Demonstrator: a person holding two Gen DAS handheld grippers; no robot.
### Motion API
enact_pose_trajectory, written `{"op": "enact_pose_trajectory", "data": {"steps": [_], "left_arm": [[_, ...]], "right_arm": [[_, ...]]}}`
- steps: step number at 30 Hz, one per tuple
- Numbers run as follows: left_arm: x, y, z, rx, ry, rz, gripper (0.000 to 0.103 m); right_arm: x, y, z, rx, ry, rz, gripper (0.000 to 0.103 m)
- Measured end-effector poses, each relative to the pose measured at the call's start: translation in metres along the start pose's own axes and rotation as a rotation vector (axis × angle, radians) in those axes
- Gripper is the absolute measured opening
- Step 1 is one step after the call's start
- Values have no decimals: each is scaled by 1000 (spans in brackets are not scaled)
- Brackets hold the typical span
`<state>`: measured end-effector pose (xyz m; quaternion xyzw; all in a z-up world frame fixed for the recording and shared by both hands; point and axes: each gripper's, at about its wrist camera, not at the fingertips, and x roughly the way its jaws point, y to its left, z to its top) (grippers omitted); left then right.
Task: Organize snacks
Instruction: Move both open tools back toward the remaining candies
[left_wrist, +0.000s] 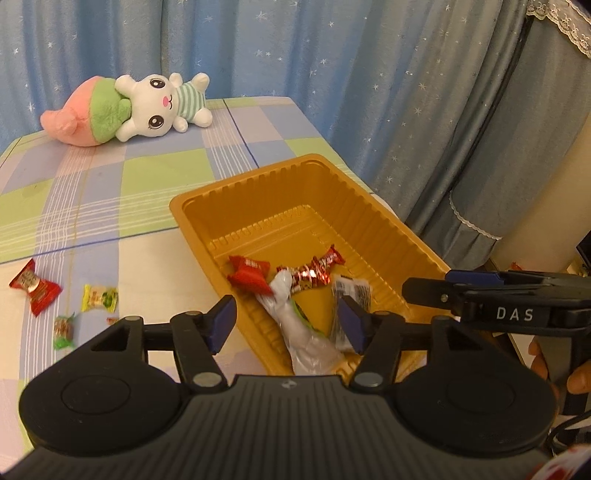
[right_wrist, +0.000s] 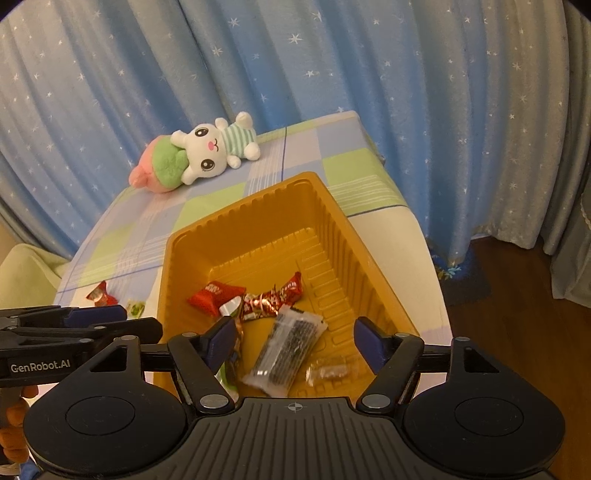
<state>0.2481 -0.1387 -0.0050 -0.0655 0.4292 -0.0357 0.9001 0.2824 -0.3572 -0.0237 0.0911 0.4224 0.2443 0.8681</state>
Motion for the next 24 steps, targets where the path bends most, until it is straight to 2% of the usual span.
{"op": "enact_pose_trajectory", "data": {"steps": [10, 24], "left_arm": [[-26, 2, -30, -21, 16, 38, 62], [-58, 27, -73, -66, 36, 84, 62]], "right_arm": [[-22, 10, -21, -19, 2, 6, 74], [-28, 37, -63, -58, 90, 35, 74]]}}
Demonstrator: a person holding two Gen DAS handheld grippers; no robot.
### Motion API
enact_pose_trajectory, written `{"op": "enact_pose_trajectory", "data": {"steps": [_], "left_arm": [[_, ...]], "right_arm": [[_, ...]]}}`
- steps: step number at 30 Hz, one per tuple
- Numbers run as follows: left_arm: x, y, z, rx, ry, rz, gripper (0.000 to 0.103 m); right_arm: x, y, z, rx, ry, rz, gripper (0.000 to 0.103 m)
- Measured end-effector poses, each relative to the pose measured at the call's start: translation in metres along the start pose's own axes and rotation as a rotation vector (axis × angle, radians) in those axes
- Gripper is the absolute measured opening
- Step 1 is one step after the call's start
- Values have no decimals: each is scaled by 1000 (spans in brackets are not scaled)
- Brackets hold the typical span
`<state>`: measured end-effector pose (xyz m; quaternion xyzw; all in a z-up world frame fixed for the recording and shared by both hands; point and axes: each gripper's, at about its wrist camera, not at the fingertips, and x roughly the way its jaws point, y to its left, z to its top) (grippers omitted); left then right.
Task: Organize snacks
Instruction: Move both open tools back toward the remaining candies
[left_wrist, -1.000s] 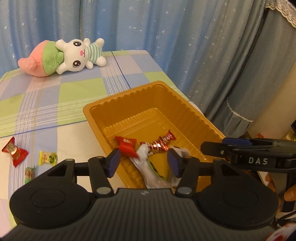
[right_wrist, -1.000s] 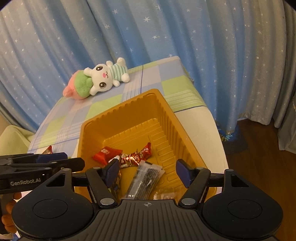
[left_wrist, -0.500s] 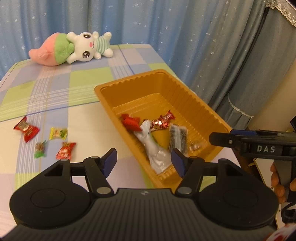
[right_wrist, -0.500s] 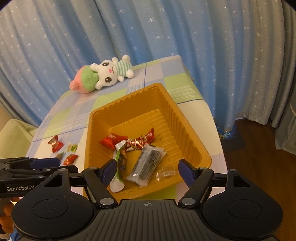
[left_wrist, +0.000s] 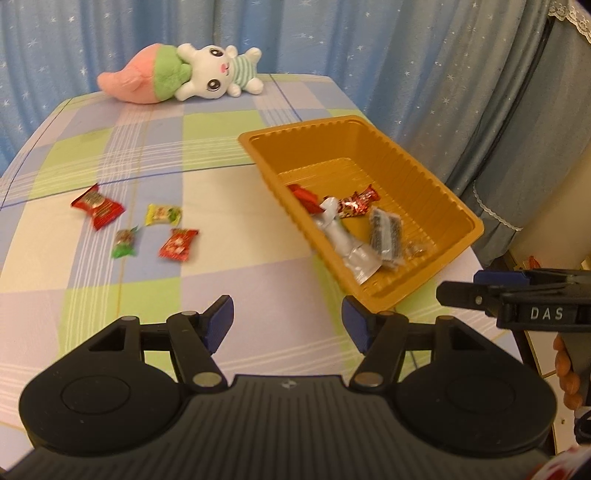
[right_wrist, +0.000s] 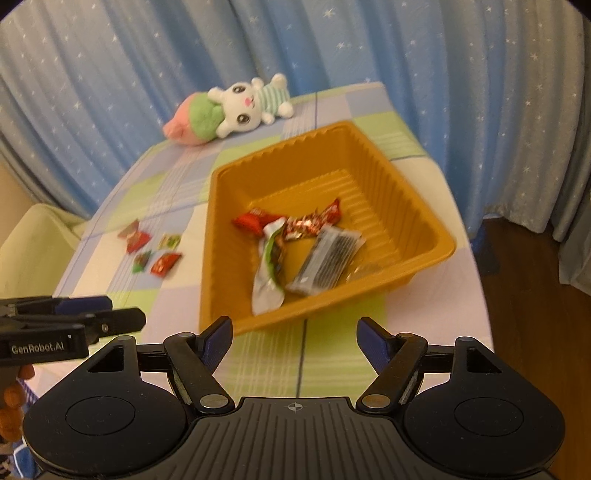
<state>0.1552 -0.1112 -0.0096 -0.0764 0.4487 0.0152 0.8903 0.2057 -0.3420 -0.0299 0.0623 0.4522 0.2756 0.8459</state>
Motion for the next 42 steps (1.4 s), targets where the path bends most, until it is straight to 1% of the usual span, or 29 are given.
{"op": "enact_pose_trajectory", "data": {"steps": [5, 9, 16, 24, 32, 38, 42], "left_arm": [[-5, 19, -8, -13, 13, -6, 62], [-10, 38, -12, -14, 18, -10, 62], [-20, 76, -14, -17, 17, -3, 64], [-29, 131, -17, -54, 15, 22, 64], [-31, 179, -19, -74, 10, 31, 64], [-28, 213, -23, -101, 22, 42, 64], [-24, 231, -23, -112, 29, 49, 64]], "right_arm": [[6, 19, -11, -17, 38, 21, 74], [13, 40, -14, -45, 57, 42, 74], [27, 80, -14, -63, 65, 64, 74], [49, 124, -11, -66, 69, 77, 74], [74, 156, -9, -52, 74, 55, 74], [93, 173, -8, -40, 76, 36, 74], [106, 182, -4, -33, 62, 15, 74]]}}
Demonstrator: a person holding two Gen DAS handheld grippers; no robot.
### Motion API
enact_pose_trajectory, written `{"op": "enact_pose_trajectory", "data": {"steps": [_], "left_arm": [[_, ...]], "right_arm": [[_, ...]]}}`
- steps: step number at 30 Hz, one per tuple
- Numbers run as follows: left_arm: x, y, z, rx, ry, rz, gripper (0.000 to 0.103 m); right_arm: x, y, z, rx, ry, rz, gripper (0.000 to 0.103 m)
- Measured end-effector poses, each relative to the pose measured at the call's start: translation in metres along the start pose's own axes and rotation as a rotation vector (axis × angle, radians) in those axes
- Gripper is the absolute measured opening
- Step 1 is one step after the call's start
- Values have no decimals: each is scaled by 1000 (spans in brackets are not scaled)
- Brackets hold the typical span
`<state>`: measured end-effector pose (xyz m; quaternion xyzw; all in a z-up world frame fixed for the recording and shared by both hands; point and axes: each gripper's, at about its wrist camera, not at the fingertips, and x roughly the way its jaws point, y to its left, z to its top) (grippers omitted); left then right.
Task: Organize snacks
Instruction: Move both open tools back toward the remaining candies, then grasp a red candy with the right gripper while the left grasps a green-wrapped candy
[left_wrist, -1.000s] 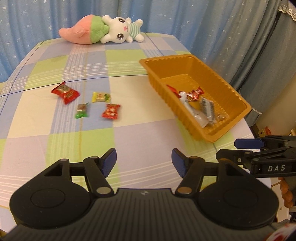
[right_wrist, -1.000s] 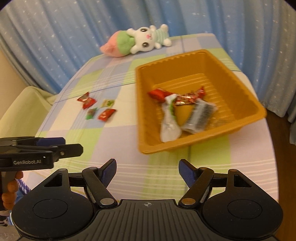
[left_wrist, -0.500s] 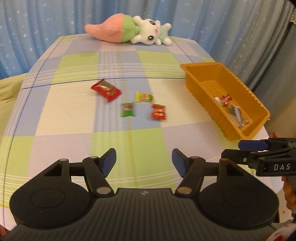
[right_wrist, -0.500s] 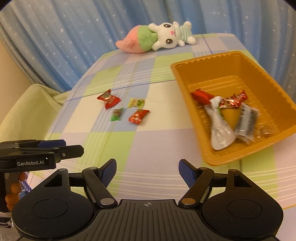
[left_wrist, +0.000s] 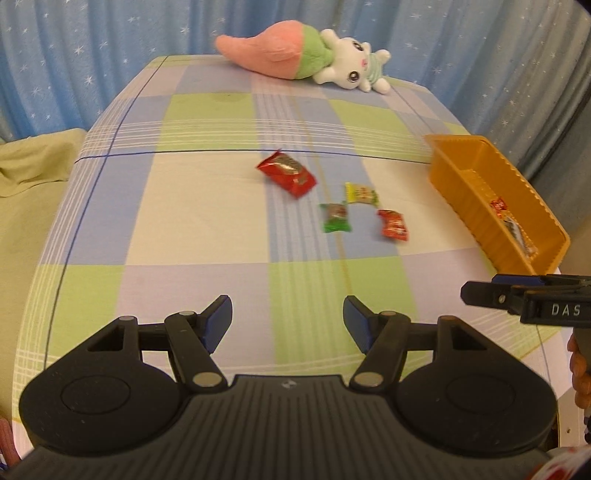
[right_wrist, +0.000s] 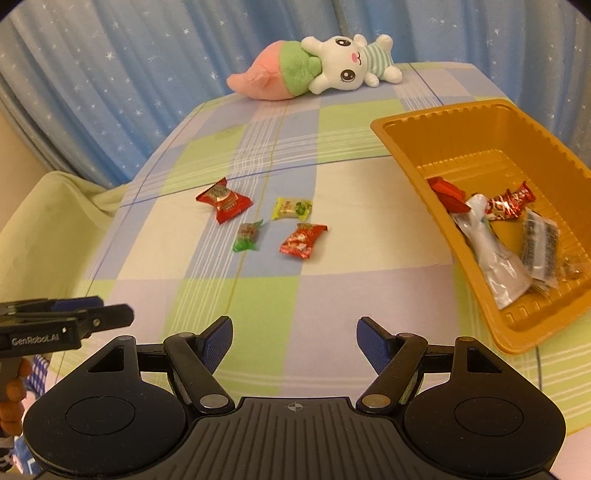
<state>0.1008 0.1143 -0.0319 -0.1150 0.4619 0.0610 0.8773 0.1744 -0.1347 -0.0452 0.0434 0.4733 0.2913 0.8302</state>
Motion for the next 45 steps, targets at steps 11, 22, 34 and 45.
{"op": "enact_pose_trajectory", "data": {"steps": [11, 22, 34, 45], "left_arm": [[17, 38, 10, -7, 5, 26, 64], [30, 63, 25, -31, -14, 51, 64], [38, 71, 33, -26, -12, 58, 64], [47, 56, 39, 26, -5, 28, 64]], "right_arm": [[35, 13, 18, 40, -34, -47, 74], [72, 19, 51, 29, -64, -96, 62], [107, 14, 65, 39, -28, -154, 47], [110, 9, 61, 1, -17, -183, 25]]}}
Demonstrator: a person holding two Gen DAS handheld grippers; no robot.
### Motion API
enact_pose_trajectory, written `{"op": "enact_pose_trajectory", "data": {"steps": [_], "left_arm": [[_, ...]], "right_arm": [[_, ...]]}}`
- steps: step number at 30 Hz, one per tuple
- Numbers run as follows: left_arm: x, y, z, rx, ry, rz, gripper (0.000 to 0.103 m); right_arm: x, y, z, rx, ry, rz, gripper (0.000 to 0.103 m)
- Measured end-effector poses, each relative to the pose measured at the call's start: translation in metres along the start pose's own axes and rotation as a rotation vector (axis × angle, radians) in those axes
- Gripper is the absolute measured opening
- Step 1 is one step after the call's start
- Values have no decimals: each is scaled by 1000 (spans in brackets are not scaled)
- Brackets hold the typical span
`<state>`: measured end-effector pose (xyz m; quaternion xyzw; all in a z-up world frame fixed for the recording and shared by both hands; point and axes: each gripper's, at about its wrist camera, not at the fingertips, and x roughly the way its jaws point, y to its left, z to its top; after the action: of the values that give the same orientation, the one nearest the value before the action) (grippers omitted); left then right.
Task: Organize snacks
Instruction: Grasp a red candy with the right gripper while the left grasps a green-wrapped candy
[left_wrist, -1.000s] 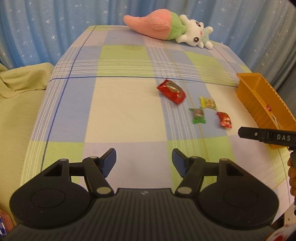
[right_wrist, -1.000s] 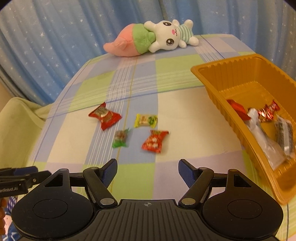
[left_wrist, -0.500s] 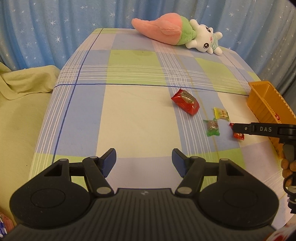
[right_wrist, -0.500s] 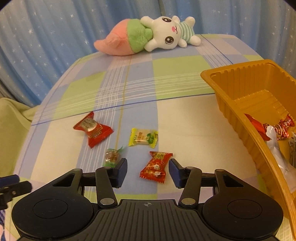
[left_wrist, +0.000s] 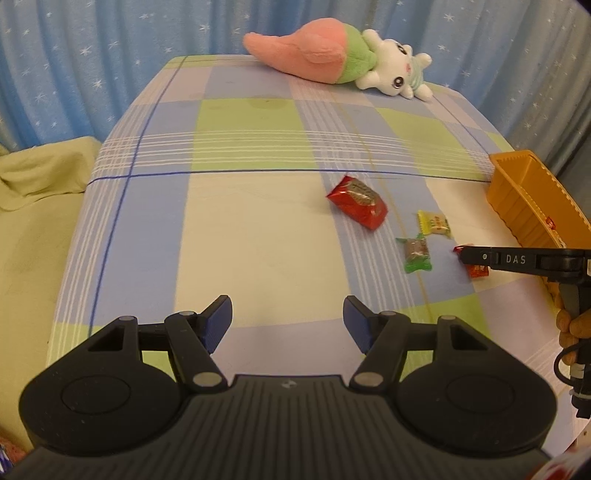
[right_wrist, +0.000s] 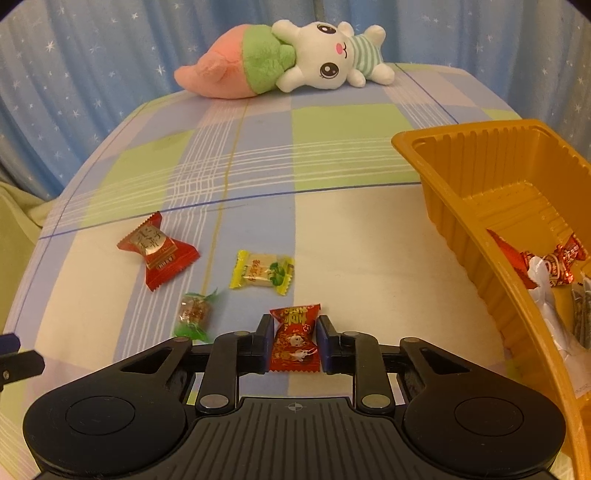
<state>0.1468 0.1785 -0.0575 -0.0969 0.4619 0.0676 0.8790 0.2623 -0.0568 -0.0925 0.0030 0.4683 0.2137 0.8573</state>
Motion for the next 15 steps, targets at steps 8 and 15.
{"op": "enact_pose_trajectory", "data": {"steps": [8, 15], "left_arm": [[17, -30, 7, 61, 1, -65, 64], [37, -65, 16, 123, -9, -132, 63]], "right_arm": [[-24, -5, -3, -8, -30, 20, 22], [-44, -18, -9, 37, -46, 26, 22]]}}
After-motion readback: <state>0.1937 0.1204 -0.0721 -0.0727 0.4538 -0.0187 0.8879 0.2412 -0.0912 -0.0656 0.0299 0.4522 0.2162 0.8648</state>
